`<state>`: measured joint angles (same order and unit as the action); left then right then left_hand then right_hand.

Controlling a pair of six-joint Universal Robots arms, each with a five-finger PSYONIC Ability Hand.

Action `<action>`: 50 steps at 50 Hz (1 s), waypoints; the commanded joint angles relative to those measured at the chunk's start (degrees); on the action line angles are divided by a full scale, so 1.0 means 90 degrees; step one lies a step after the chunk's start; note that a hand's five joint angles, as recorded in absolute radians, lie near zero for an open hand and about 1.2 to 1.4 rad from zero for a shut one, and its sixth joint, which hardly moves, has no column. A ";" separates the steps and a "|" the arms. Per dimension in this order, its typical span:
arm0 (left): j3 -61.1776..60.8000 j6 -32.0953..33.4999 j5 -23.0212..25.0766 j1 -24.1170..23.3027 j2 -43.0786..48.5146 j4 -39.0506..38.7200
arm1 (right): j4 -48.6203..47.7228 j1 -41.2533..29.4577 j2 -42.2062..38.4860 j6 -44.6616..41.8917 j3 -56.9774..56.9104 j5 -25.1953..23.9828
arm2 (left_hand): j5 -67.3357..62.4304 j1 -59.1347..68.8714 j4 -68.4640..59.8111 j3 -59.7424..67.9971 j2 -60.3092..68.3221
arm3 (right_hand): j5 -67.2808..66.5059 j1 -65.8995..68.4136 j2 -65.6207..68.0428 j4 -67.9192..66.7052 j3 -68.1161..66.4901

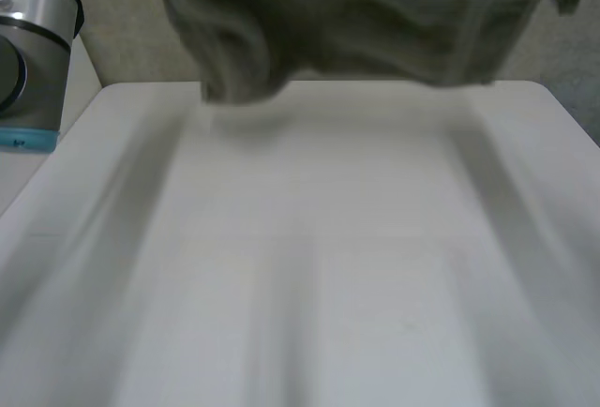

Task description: Fold the towel.

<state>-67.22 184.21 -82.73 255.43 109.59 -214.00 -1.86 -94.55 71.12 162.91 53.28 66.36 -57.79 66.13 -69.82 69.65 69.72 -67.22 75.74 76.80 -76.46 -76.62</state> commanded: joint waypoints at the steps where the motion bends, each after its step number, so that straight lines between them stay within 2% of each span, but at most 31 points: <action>1: -0.1492 -0.0282 0.0031 0.0144 -0.0058 0.0231 | 0.1453 0.0057 -0.0138 -0.0550 0.0583 -0.0907 | -0.1356 0.1541 -0.1131 0.1150 0.1142 | -0.0309 0.0473 0.0356 -0.0394 -0.0375; 5: -0.2218 -0.0243 0.0217 0.0193 -0.0058 0.0506 | 0.2003 0.0057 -0.0206 -0.1236 0.0965 -0.1065 | -0.1356 0.1541 -0.1131 0.1150 0.1142 | -0.0309 0.0473 0.0356 -0.0394 -0.0375; 7: -0.2966 -0.0233 0.0519 0.0222 -0.0077 0.0565 | 0.2421 0.0057 -0.0362 -0.1926 0.1344 -0.1026 | -0.1356 0.1541 -0.1131 0.1150 0.1142 | -0.0309 0.0473 0.0356 -0.0394 -0.0375; 10: -0.3515 -0.0223 0.0724 0.0281 -0.0068 0.0536 | 0.2734 0.0008 -0.0664 -0.2464 0.1754 -0.0851 | -0.1356 0.1541 -0.1131 0.1150 0.1142 | -0.0309 0.0473 0.0356 -0.0394 -0.0375; 19: -0.3879 0.0089 0.0784 0.0476 0.0255 0.0916 | 0.3155 0.0018 -0.1310 -0.2808 0.2283 -0.0313 | -0.1356 0.1541 -0.1131 0.1150 0.1142 | -0.0309 0.0473 0.0356 -0.0394 -0.0375; 25: -0.3986 0.0781 0.0910 0.0740 -0.0241 0.2028 | 0.3672 0.0057 -0.1086 -0.2818 0.2176 -0.0313 | -0.1356 0.1541 -0.1131 0.1150 0.1142 | -0.0309 0.0473 0.0356 -0.0394 -0.0375; 28: -0.3947 0.0851 0.1066 0.0769 -0.0361 0.2176 | 0.3673 0.0008 -0.0900 -0.2808 0.2108 -0.0236 | -0.1356 0.1541 -0.1131 0.1150 0.1142 | -0.0309 0.0473 0.0356 -0.0394 -0.0375; 32: -0.3810 0.0841 0.1106 0.0779 -0.0146 0.1942 | 0.3673 0.0008 -0.1144 -0.2828 0.2039 -0.0264 | -0.1356 0.1541 -0.1131 0.1150 0.1142 | -0.0309 0.0473 0.0356 -0.0394 -0.0375; 34: -0.3616 0.0870 0.1077 0.0702 0.0544 0.1543 | 0.3644 -0.0089 -0.1795 -0.2828 0.1884 -0.0235 | -0.1356 0.1541 -0.1131 0.1150 0.1142 | -0.0309 0.0473 0.0356 -0.0394 -0.0375; 38: -0.3312 0.0919 0.1018 0.0584 0.1192 0.1258 | 0.3634 -0.0207 -0.2267 -0.2808 0.1531 -0.0030 | -0.1356 0.1541 -0.1131 0.1150 0.1142 | -0.0309 0.0473 0.0356 -0.0394 -0.0375; 41: -0.2749 0.0919 0.0911 0.0409 0.1804 0.1209 | 0.3360 -0.0373 -0.2540 -0.2750 0.1268 0.0224 | -0.1356 0.1541 -0.1131 0.1150 0.1142 | -0.0309 0.0473 0.0356 -0.0394 -0.0375; 46: -0.2278 0.0890 0.0726 0.0408 0.2149 0.1209 | 0.2006 -0.0480 -0.2638 -0.2244 0.1238 0.0721 | -0.1356 0.1541 -0.1131 0.1150 0.1142 | -0.0309 0.0473 0.0356 -0.0394 -0.0375; 47: -0.2180 0.0890 0.0667 0.0408 0.2130 0.1209 | 0.2003 -0.0480 -0.2638 -0.2242 0.1238 0.0722 | -0.0082 0.0267 0.0144 -0.0124 -0.0132 | -0.0309 0.0473 0.0356 -0.0394 -0.0375; 48: -0.2179 0.0890 0.0666 0.0408 0.2130 0.1209 | 0.1752 -0.0480 -0.2580 -0.2039 0.1325 0.0809 | -0.0069 0.0254 0.0156 -0.0137 -0.0145 | 0.1220 -0.1056 -0.1173 0.1136 0.1154; 49: -0.2121 0.0861 0.0618 0.0408 0.2101 0.1209 | 0.1749 -0.0480 -0.2580 -0.2037 0.1326 0.0810 | 0.1226 -0.1041 0.1452 -0.1432 -0.1440 | 0.1235 -0.1071 -0.1189 0.1151 0.1169; 50: -0.2121 0.0861 0.0618 0.0408 0.2100 0.1209 | 0.1556 -0.0490 -0.2454 -0.1834 0.1452 0.0829 | 0.1239 -0.1054 0.1465 -0.1445 -0.1453 | 0.3770 -0.3606 -0.3724 0.3686 0.3704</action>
<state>-89.22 192.29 -75.60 259.12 128.10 -203.39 20.23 -98.68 47.28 140.98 64.27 71.24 -56.25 65.31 -65.26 65.32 65.28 -62.18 71.38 72.08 -72.11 -72.06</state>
